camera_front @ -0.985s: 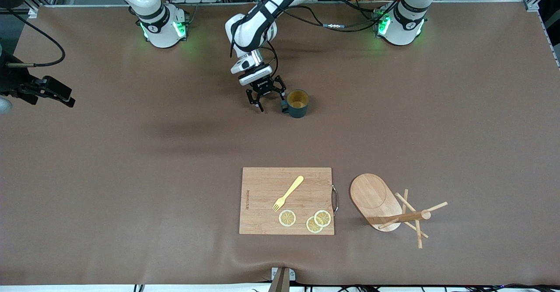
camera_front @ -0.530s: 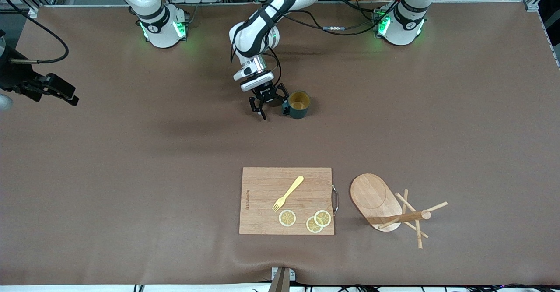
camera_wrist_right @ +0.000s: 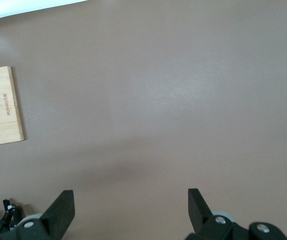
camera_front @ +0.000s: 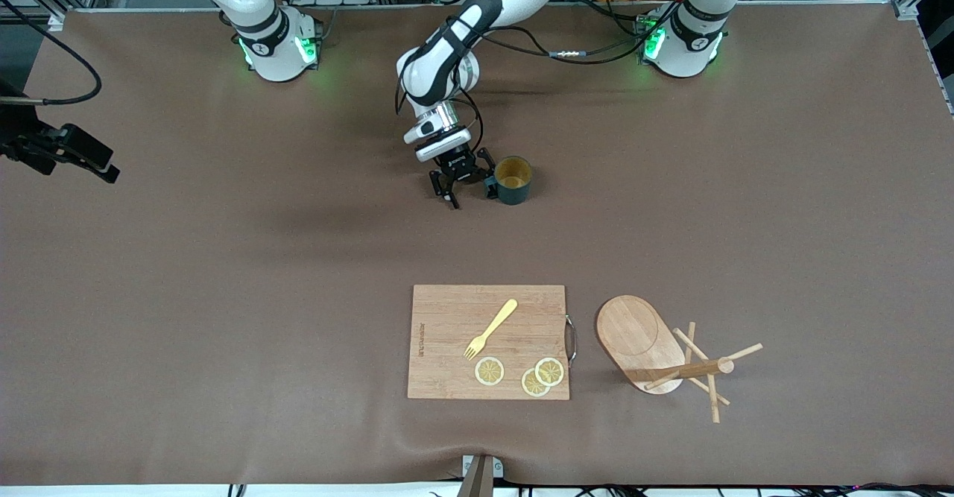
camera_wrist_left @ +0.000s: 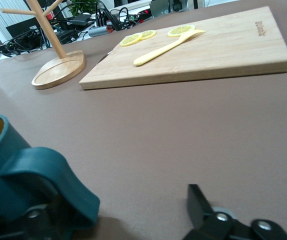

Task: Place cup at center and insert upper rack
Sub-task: 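Grasp the teal mug handle with the left gripper, then lift the mug with the left gripper and carry it toward the stand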

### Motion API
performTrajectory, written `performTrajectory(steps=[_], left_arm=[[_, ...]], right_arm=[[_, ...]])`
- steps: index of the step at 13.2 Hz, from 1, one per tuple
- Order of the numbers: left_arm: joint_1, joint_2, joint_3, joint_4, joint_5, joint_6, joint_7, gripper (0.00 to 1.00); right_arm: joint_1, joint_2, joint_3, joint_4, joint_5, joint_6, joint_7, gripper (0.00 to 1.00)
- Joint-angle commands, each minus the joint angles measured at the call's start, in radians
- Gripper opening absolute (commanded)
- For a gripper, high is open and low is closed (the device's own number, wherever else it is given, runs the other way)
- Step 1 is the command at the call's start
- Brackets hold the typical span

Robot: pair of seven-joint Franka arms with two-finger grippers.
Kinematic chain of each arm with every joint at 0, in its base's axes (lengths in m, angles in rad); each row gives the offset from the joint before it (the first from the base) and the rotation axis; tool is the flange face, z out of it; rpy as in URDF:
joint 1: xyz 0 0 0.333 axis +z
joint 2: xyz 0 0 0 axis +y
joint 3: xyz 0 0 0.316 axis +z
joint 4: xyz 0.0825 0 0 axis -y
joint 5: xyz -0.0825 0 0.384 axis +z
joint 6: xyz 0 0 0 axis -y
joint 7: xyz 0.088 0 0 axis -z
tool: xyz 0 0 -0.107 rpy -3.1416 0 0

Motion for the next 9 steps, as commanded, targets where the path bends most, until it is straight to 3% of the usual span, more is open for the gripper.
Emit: performTrajectory(steps=[1,9], left_arm=[[0.003,0.014,0.003,0.015,0.012,0.007,-0.040,0.00],[0.003,-0.025,0.003,0.015,-0.011,0.002,-0.037,0.00]], right_arm=[[-0.054,0.007,0.049,0.020,0.018,-0.011,0.003,1.00],[-0.075,0.007,0.065,0.021,0.023,-0.014,0.010,1.00]])
